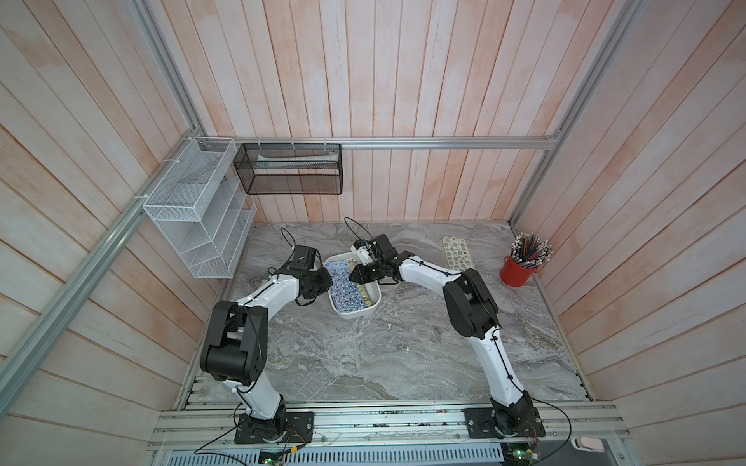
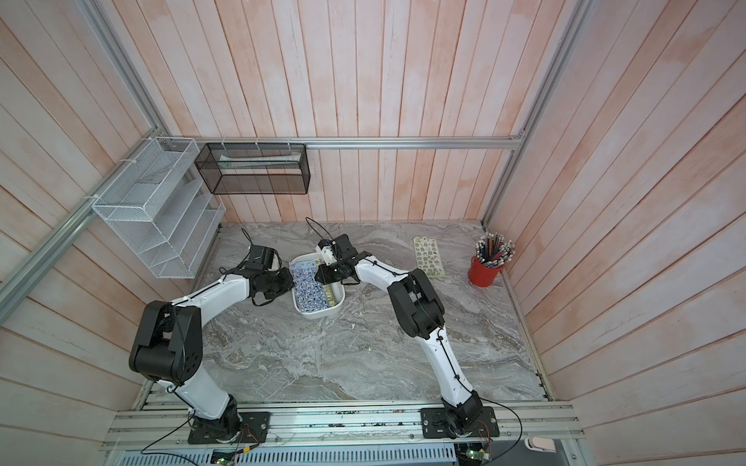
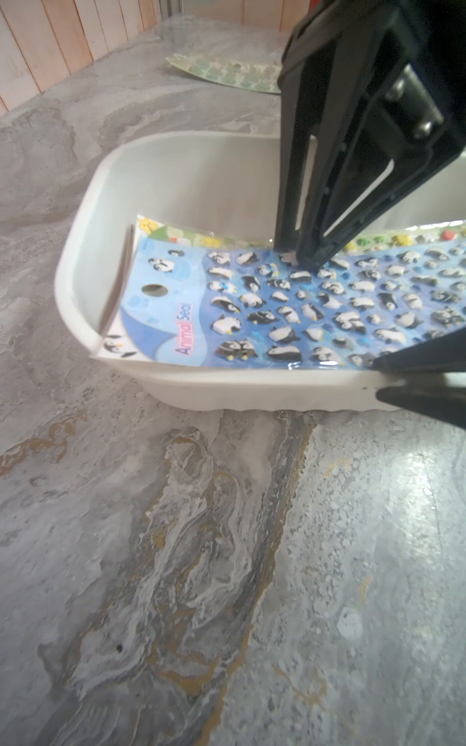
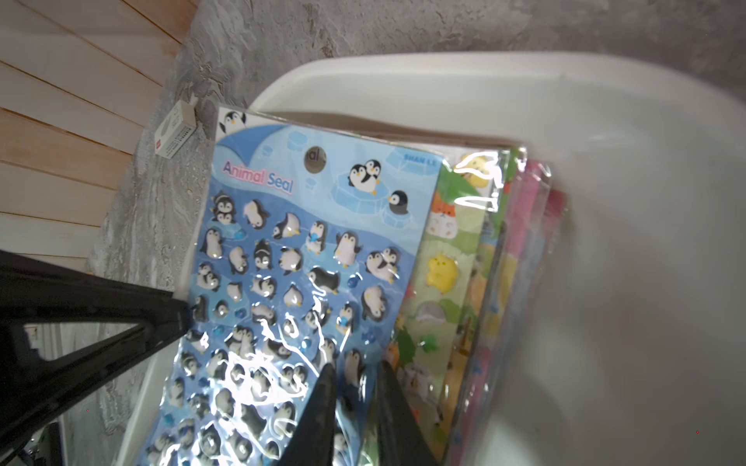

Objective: Take the stickers out of the storage box
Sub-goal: Pick up the sticker from the storage box.

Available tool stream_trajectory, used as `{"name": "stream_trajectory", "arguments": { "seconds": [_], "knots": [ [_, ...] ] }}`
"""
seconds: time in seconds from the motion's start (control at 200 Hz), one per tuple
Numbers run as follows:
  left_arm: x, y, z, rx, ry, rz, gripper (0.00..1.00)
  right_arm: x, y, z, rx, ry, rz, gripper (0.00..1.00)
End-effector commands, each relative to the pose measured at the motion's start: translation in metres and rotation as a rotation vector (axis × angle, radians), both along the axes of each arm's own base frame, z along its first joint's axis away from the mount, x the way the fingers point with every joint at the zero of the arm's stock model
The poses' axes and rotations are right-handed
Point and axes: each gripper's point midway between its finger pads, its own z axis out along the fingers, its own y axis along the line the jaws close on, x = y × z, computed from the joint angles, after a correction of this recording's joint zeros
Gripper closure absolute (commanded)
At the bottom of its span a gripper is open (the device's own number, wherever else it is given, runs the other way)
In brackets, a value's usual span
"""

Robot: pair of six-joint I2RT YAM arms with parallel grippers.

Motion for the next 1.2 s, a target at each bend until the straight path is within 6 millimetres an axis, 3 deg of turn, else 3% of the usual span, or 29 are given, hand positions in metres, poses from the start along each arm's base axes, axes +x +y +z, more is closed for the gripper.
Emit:
{"name": "stream_trajectory", "arguments": {
  "seconds": [0.0,0.355,0.81,1.01,1.195],
  "knots": [
    [-0.008,0.007,-0.017,0.027,0.052,0.019,1.0,-0.034,-0.014,-0.031,-0.036,0.154,0.045,0.83],
    [-0.007,0.009,-0.019,0.037,0.055,0.022,1.0,-0.023,-0.022,-0.002,0.034,0.136,0.016,0.98],
    [-0.009,0.009,-0.015,0.041,0.051,0.017,1.0,-0.004,-0.037,0.081,0.11,0.035,-0.001,1.0],
    [-0.009,0.009,-0.013,0.04,0.046,0.014,1.0,0.012,-0.058,0.118,0.144,0.005,-0.013,1.0],
    [-0.01,0.008,-0.011,0.039,0.044,0.008,1.0,0.037,-0.1,0.133,0.158,0.018,-0.053,1.0]
  ]
}}
